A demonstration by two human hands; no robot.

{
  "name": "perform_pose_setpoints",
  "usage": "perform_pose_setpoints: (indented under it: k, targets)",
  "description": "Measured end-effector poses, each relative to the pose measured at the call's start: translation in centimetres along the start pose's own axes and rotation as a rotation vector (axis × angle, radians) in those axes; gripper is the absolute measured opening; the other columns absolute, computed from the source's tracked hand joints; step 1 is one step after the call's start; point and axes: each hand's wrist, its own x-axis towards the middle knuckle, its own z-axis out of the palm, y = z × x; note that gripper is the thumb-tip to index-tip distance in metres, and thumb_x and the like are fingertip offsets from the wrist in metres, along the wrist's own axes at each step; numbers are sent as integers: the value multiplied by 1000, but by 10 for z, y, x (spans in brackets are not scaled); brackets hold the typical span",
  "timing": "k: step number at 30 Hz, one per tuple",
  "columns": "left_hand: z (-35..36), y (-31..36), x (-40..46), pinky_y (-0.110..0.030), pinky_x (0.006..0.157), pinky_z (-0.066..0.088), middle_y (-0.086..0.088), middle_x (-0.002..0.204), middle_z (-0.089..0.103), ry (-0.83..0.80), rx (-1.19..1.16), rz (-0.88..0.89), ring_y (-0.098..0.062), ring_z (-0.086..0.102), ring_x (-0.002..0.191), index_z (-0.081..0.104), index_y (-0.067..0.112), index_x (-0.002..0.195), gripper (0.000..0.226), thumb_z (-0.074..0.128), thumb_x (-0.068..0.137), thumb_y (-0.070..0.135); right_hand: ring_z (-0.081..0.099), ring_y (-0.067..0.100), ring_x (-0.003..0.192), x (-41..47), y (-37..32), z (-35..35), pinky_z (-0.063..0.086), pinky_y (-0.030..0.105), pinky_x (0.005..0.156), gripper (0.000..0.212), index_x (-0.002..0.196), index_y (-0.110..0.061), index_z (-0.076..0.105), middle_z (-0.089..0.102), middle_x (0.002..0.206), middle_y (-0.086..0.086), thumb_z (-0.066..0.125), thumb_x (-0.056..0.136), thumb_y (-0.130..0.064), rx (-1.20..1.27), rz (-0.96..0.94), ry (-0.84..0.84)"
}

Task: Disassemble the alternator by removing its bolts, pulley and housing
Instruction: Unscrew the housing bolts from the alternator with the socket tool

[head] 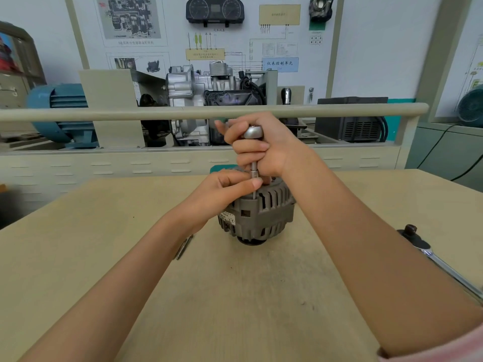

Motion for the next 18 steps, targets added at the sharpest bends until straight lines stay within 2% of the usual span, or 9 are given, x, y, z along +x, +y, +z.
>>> perform_pose_setpoints:
  k: [3,6,8,10,11,13,15,18]
  targets:
    - [0,-1,0,-15,72,52,6,95,74,7,0,8,-6,68,90,74,19,100,30,60,79,35,27,5,21,1,-1,-2,10,12,29,24,92,-8,54,45,43,-9,33,95,-18,-1,68,-131]
    - [1,0,0,-11,67,49,14,87,73,15,14,28,2,66,84,74,20,91,24,60,78,34,26,5,21,-3,2,1,11,12,27,22,87,-9,53,46,43,-8,34,95,-17,69,24,-82]
    - [0,-1,0,-19,72,50,-1,89,72,23,27,33,-8,65,85,75,12,91,31,61,78,36,23,3,22,-3,7,6,12,13,26,21,82,-10,51,47,46,-8,35,95,-13,88,-129,120]
    - [0,-1,0,-33,77,43,-25,93,60,35,33,48,-25,55,85,69,-9,92,52,61,76,40,23,3,25,0,15,11,15,13,28,18,82,-8,49,45,53,-2,35,95,-8,77,-369,417]
    - [1,-1,0,-36,78,39,-24,91,56,37,30,47,-26,51,84,68,-11,90,55,62,75,41,24,4,26,2,19,13,16,13,29,16,87,-6,48,44,56,0,34,95,-7,93,-489,539]
    - [3,-1,1,-36,77,41,-18,90,58,48,18,40,-25,54,84,77,13,80,31,63,74,40,28,5,31,3,24,13,21,14,29,19,88,-5,48,42,58,1,31,96,-7,115,-616,665]
    - [3,-1,1,-31,75,48,-11,89,67,45,10,18,-20,62,83,78,27,79,18,63,79,36,26,5,30,-1,21,10,18,14,29,27,73,-8,47,43,56,0,31,94,-6,107,-567,631]
    - [1,-1,1,-18,68,52,2,88,75,-8,5,11,-9,69,81,76,28,88,21,60,80,38,19,4,24,-6,9,7,13,13,28,24,73,-12,44,47,48,-6,32,93,-7,108,-324,382]
